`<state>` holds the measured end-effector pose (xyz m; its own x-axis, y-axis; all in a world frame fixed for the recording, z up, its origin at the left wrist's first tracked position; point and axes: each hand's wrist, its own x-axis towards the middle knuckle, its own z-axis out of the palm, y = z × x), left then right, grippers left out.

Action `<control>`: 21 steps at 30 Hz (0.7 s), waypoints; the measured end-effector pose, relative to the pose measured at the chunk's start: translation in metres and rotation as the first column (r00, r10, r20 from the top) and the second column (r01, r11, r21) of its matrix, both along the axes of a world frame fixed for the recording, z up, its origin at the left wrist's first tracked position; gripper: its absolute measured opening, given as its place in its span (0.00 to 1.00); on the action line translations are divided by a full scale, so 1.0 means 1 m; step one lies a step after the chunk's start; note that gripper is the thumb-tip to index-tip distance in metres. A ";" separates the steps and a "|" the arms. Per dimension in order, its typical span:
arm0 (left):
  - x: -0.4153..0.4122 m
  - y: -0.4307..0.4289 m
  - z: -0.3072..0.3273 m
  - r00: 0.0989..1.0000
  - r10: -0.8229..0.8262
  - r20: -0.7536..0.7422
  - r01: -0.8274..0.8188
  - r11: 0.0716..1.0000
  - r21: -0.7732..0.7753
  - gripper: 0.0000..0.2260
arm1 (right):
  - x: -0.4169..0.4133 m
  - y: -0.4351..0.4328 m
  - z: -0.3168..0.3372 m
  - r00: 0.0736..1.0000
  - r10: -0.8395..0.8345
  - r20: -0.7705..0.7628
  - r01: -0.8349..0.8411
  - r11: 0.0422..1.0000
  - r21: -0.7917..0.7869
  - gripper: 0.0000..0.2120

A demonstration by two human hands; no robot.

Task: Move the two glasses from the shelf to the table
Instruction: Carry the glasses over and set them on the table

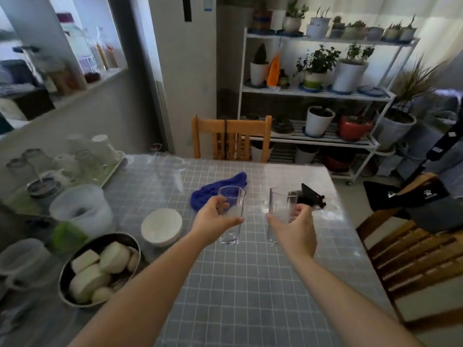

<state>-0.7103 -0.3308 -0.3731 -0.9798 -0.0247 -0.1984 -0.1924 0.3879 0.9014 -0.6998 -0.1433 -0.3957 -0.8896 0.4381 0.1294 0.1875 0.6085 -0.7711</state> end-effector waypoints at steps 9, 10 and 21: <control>-0.001 0.018 -0.083 0.989 0.056 0.136 -0.059 0.998 0.018 0.29 | 0.011 0.015 -0.077 0.988 -0.017 0.151 0.024 0.998 -0.050 0.30; 0.000 0.020 -0.090 0.988 0.049 0.145 -0.054 0.998 0.026 0.30 | 0.011 0.016 -0.083 0.987 -0.021 0.161 0.030 0.998 -0.052 0.30; 0.006 0.022 -0.129 0.983 -0.095 0.158 0.080 0.992 0.097 0.28 | 0.013 0.007 -0.120 0.993 -0.040 0.114 0.049 0.996 -0.076 0.29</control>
